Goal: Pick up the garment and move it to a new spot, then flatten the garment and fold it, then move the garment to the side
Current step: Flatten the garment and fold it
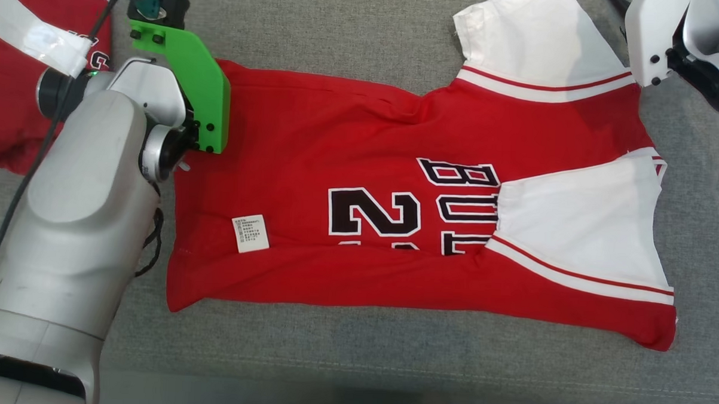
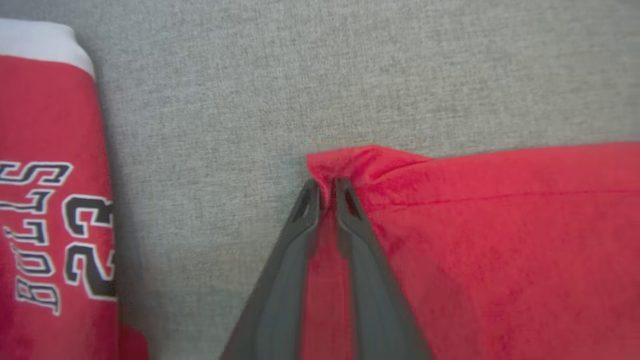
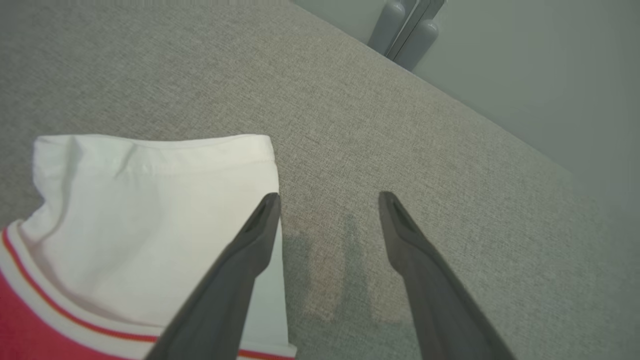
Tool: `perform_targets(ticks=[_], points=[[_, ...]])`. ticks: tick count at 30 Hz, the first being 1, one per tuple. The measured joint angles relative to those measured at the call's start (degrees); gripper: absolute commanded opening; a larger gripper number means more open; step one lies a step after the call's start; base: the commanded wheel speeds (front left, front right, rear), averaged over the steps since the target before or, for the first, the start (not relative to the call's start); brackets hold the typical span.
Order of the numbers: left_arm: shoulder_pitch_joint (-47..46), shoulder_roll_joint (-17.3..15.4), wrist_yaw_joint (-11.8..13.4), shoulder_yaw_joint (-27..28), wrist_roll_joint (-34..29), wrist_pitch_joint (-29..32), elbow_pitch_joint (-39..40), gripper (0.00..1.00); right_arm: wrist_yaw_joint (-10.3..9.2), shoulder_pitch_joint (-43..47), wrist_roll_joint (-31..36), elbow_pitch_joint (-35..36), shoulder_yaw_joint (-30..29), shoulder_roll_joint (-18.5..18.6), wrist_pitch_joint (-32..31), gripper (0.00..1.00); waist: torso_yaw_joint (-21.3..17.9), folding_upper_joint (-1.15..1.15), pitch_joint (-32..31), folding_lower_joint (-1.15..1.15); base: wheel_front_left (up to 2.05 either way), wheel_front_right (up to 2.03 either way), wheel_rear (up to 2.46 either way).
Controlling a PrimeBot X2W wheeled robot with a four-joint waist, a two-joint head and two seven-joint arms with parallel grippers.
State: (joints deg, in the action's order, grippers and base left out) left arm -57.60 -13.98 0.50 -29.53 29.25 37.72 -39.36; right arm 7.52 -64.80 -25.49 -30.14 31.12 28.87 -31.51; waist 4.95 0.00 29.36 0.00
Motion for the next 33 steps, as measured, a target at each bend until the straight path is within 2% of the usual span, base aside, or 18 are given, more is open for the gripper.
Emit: perform_targets(ticks=[8, 11, 17, 29, 30, 31, 32, 33], points=[[0.5, 2.7, -0.3, -1.2, 0.6, -1.1, 1.4, 0.00, 0.00, -4.1, 0.6, -4.0, 2.8, 0.1, -0.9, 1.00, 1.7, 0.00, 0.6, 0.00, 0.00, 0.00, 0.00], [0.0, 4.1, -0.5, -1.7, 0.6, -1.8, 1.2, 0.00, -0.01, -6.3, -2.4, -6.2, 5.0, -0.1, -4.0, 1.00, 2.7, 0.00, 1.3, 0.00, 0.00, 0.00, 0.00], [-1.0, 5.5, -1.1, -2.3, 0.9, -3.0, 0.8, 0.00, 0.00, -8.6, -4.4, -8.3, 7.5, -0.2, -5.0, 1.00, 4.3, 0.00, 2.6, 0.00, 0.00, 0.00, 0.00], [-2.3, 7.4, -1.7, -3.2, 1.7, -4.9, 0.1, 0.00, -0.01, -10.6, -7.9, -13.3, 8.1, 0.3, -5.2, 1.00, 7.0, 0.00, 4.2, 0.00, 0.00, 0.00, 0.00], [-2.4, 7.5, -1.7, -3.3, 1.9, -5.0, 0.0, 0.00, -0.04, -10.7, -8.4, -13.7, 8.1, 0.1, -5.6, 0.97, 7.1, 0.00, 4.3, 0.00, 0.00, 0.00, 0.00], [-2.5, 7.6, -1.8, -3.3, 2.0, -5.1, 0.0, 0.00, -0.04, -10.7, -8.8, -13.9, 8.3, 0.1, -6.2, 0.82, 7.2, 0.00, 4.5, 0.00, 0.00, 0.00, 0.00], [-2.6, 7.6, -1.8, -3.4, 2.0, -5.3, -0.1, 0.00, -0.04, -10.9, -9.2, -14.0, 8.3, 0.0, -6.9, 0.54, 7.3, 0.00, 4.6, 0.01, 0.00, 0.00, 0.00], [-2.6, 7.7, -1.9, -3.4, 2.0, -5.3, -0.2, 0.00, -0.04, -11.1, -9.7, -14.2, 8.3, -0.2, -7.6, 0.37, 7.4, 0.00, 4.6, 0.00, 0.00, 0.00, 0.00]])
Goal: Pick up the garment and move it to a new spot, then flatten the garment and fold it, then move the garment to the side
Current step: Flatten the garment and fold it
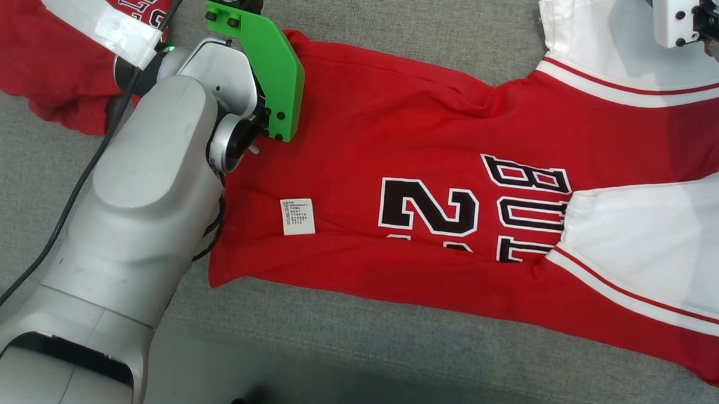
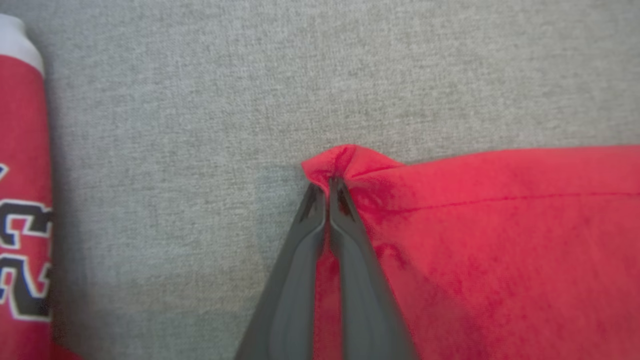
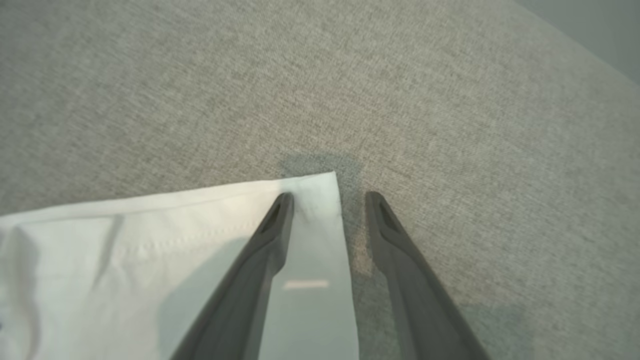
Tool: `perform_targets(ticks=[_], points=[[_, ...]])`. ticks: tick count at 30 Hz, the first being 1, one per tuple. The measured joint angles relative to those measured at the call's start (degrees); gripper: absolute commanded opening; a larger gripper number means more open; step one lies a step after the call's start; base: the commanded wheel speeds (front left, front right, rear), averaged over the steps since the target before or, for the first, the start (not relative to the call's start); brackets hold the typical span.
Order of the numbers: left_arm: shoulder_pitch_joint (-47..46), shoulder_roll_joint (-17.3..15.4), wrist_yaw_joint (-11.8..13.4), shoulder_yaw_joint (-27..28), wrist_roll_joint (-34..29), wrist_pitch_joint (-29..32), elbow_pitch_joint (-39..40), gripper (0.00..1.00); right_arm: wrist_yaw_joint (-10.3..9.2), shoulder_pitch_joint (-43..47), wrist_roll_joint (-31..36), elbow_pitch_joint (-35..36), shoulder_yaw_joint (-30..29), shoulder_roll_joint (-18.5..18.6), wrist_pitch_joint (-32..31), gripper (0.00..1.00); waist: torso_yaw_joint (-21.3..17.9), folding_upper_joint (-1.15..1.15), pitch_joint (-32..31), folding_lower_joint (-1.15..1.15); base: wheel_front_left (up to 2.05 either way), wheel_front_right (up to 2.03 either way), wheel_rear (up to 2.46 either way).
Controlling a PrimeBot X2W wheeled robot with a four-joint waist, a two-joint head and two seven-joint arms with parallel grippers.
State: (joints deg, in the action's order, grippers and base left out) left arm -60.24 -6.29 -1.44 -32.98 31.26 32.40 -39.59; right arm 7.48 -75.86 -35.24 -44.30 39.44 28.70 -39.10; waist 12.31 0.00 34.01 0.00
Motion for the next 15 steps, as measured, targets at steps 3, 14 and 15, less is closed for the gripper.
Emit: perform_targets(ticks=[3, 14, 15], points=[[0.0, 0.1, 0.0, 0.0, 0.3, -0.6, -0.3, 0.00, 0.03, -0.1, -1.0, 0.1, 0.5, -0.2, -0.9, 0.00, 0.0, 0.00, 0.0, 0.00, 0.00, 0.00, 0.00], [1.0, -0.2, 1.2, 0.6, 0.4, -6.4, -2.0, 0.00, 0.07, 3.2, -4.4, 5.1, 2.7, 3.1, 4.7, 0.00, -0.8, 0.00, -2.2, 0.00, 0.00, 0.00, 0.00], [1.2, -0.3, 1.3, 0.6, 0.4, -7.0, -2.2, 0.00, 0.05, 3.5, -4.7, 5.9, 2.8, 3.6, 5.6, 0.00, -1.0, 0.00, -2.6, 0.00, 0.00, 0.00, 0.00]])
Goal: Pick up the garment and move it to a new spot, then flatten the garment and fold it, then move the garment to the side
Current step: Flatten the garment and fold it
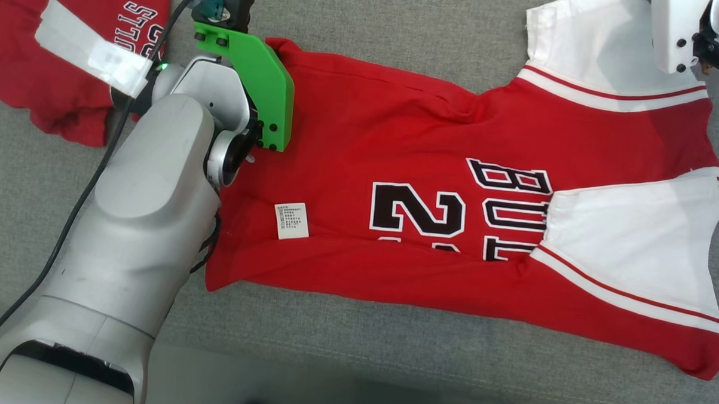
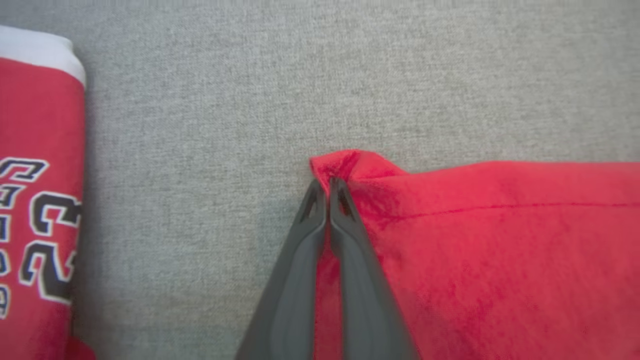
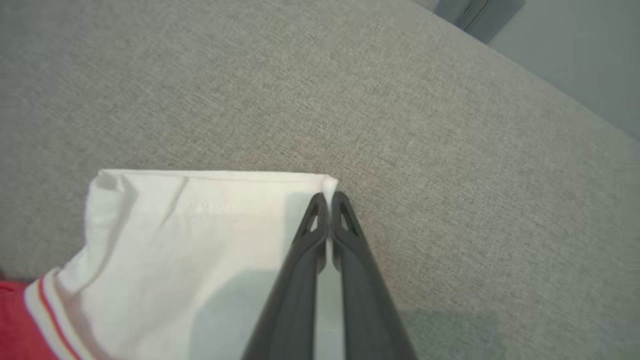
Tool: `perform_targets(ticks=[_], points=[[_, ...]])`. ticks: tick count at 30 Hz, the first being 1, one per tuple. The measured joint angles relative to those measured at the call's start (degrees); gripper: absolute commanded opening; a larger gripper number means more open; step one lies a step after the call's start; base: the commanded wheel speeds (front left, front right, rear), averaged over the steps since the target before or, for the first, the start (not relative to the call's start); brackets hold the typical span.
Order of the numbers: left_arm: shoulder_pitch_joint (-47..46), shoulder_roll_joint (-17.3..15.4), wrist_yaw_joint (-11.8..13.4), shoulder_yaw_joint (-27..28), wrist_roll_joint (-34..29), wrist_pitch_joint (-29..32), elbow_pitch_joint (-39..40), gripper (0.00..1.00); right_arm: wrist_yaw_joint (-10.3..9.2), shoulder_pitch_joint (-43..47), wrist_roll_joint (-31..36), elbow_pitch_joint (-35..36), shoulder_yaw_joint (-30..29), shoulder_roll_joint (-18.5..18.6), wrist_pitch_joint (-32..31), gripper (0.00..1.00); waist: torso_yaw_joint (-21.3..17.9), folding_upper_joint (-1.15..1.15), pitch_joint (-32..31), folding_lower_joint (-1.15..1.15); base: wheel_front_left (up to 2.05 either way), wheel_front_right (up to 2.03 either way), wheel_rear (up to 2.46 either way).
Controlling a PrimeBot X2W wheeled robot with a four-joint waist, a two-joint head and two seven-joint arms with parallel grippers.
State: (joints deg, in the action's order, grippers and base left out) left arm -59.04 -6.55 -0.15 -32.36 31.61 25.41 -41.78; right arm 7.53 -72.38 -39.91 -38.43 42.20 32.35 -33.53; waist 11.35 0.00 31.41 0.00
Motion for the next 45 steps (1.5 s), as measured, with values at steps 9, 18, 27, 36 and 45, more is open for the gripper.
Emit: perform_targets(ticks=[9, 18, 27, 36, 45], points=[[1.7, -0.9, 1.3, 0.5, -0.6, -6.0, -0.7, 0.00, 0.00, 4.3, -5.0, 8.7, 0.2, 4.0, 7.3, 0.00, -1.7, 0.00, -3.5, 0.00, 0.00, 0.00, 0.00], [6.3, -3.1, 2.1, 0.4, -1.4, -12.4, 0.6, 0.00, 0.00, 14.4, -9.9, 21.7, -0.6, 10.5, 9.3, 0.00, -2.8, 0.00, -7.5, 0.00, 0.00, 0.00, 0.00], [13.1, -6.5, 2.0, -1.1, -2.8, -17.4, 3.7, 0.00, 0.00, 30.8, -15.1, 36.7, -7.0, 17.7, 7.6, 0.00, -4.4, 0.00, -11.8, 0.00, 0.00, 0.00, 0.00], [18.6, -8.8, 2.7, -3.1, -4.1, -18.9, 7.1, 0.00, -0.04, 44.5, -17.8, 45.4, -14.5, 19.4, 0.5, 0.00, -5.9, 0.00, -14.3, 0.00, 0.00, 0.00, 0.00], [23.4, -11.7, 3.7, -3.8, -4.4, -18.9, 10.3, 0.00, -0.04, 53.8, -16.3, 50.9, -22.0, 16.7, -7.1, 0.00, -6.3, 0.00, -16.5, 0.00, 0.00, 0.00, 0.00]])
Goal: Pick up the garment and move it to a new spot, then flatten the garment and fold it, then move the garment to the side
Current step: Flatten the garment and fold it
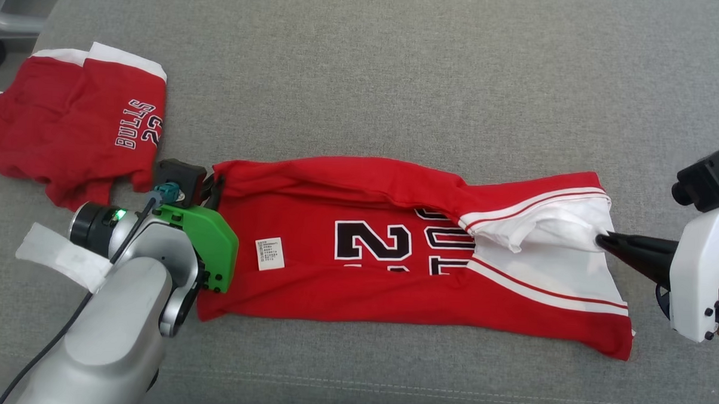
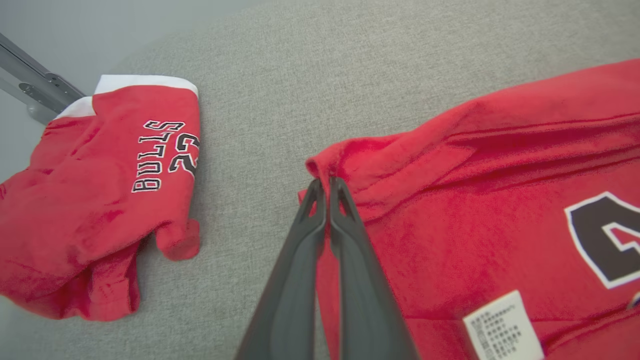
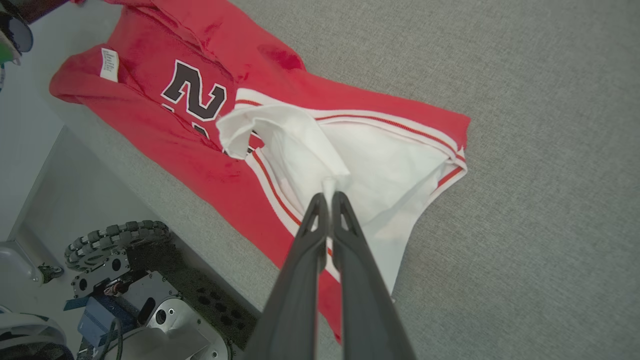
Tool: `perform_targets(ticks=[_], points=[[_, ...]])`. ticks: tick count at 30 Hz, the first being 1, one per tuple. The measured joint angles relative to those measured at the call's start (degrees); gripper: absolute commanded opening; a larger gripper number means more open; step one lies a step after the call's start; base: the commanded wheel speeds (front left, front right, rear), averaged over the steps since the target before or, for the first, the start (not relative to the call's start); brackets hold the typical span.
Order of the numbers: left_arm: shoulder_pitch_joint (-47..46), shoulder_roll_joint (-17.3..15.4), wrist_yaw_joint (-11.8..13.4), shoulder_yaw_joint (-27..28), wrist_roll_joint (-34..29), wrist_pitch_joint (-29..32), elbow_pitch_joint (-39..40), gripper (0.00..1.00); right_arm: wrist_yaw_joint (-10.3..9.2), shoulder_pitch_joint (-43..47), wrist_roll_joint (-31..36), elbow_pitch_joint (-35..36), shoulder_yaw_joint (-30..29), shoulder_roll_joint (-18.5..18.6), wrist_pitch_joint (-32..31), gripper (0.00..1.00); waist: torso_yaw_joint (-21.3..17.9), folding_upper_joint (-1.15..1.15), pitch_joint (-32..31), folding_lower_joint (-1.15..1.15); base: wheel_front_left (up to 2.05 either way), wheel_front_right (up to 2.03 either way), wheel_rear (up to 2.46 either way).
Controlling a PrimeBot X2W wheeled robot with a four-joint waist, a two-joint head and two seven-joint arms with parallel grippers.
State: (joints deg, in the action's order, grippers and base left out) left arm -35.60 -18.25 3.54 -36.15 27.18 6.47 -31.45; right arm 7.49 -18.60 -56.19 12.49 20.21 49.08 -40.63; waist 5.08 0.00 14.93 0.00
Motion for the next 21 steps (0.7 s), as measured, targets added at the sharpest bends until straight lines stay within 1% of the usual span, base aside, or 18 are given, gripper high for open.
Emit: perform_targets(ticks=[4, 12, 21], points=[[1.6, -1.1, 0.5, -0.1, 0.0, 0.0, 0.5, 0.00, 0.00, 3.2, 1.2, 1.5, -2.4, -1.6, -3.8, 0.00, 0.1, 0.00, -0.7, 0.00, 0.00, 0.00, 0.00], [4.1, -1.0, 1.3, -0.4, 1.2, 0.3, 0.2, 0.00, 0.00, 8.0, 3.9, 4.2, -6.1, -6.1, -10.6, 0.00, 0.2, 0.00, -1.2, 0.00, 0.00, 0.00, 0.00], [5.0, -0.9, 1.6, -0.8, 1.9, 0.5, -0.6, 0.00, 0.00, 11.4, 5.1, 5.5, -6.9, -9.1, -14.2, 0.00, 0.4, 0.00, -1.7, 0.00, 0.00, 0.00, 0.00]])
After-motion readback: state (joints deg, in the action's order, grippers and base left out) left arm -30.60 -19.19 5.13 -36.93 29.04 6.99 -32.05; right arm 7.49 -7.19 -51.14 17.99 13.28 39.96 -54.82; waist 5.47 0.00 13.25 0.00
